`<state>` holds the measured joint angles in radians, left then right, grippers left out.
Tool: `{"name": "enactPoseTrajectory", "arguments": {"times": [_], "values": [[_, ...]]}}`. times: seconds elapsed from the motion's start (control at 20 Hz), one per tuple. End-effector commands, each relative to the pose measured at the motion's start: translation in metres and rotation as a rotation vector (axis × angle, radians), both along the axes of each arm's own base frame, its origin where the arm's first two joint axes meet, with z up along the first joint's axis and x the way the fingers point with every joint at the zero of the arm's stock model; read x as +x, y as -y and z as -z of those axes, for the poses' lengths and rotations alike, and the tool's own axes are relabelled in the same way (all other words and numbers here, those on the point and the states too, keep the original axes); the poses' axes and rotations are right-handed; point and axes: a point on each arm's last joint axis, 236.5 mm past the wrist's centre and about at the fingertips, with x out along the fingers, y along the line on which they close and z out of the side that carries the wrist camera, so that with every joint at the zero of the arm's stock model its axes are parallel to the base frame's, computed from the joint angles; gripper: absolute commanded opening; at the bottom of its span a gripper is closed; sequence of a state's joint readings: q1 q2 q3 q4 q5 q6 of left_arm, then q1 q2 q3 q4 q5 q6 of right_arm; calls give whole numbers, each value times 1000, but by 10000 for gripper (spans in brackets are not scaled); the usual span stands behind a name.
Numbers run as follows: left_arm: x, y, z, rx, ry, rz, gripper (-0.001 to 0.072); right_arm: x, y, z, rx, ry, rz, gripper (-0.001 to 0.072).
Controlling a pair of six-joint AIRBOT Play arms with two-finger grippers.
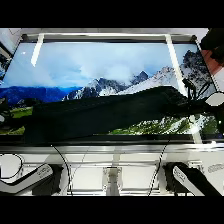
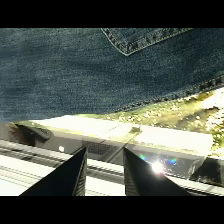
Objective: Fold the clothes and pants, and hang the long-sleeved shirts on hangers.
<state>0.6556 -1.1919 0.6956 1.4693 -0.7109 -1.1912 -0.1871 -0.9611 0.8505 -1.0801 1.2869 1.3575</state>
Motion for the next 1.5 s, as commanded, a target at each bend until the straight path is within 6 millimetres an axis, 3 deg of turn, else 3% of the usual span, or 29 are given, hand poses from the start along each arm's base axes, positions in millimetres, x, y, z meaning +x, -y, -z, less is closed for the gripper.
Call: {"name": "enactPoseTrajectory", "arguments": {"times": [0.0,0.3,0.4,0.45,0.8,1.05,1.35,1.45], "values": [[24,7,4,-64,66,5,395,2,-2,-1,16,-2,22,249],[30,11,21,-109,68,-15,377,2,-2,-1,19,-8,32,249],[37,13,18,-132,108,-48,112,2,-2,-1,21,-10,38,249],[42,12,14,-134,134,-63,39,2,-2,-1,21,-10,39,249],[71,-2,-22,-116,325,-172,26,1,-2,-1,21,-12,42,249],[100,-23,-51,-103,483,-268,26,8,0,-2,16,12,55,249],[183,1,-92,-219,639,-170,28,12,2,-3,18,22,81,249],[203,8,-94,-269,652,-156,33,12,2,-3,18,21,83,249]]}}
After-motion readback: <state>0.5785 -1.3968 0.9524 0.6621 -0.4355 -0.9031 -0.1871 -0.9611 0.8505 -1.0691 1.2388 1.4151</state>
